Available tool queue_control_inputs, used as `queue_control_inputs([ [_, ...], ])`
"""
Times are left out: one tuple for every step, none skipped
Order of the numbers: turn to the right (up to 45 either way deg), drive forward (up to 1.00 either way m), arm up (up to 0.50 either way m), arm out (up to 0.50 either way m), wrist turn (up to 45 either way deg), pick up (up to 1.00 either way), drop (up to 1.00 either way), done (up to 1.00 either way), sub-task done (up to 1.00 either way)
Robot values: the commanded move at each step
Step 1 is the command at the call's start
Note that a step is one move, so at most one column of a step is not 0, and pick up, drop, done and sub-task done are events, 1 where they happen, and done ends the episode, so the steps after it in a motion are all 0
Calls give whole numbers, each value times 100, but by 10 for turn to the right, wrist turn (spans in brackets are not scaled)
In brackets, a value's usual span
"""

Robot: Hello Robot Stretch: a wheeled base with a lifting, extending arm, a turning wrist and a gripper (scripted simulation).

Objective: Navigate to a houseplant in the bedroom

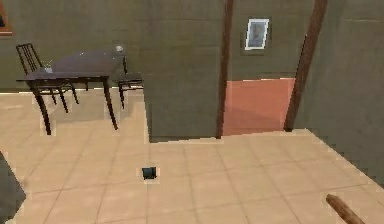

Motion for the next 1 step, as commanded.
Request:
queue_control_inputs([
  [30,0,0,0,0,0,0,0,0],
])
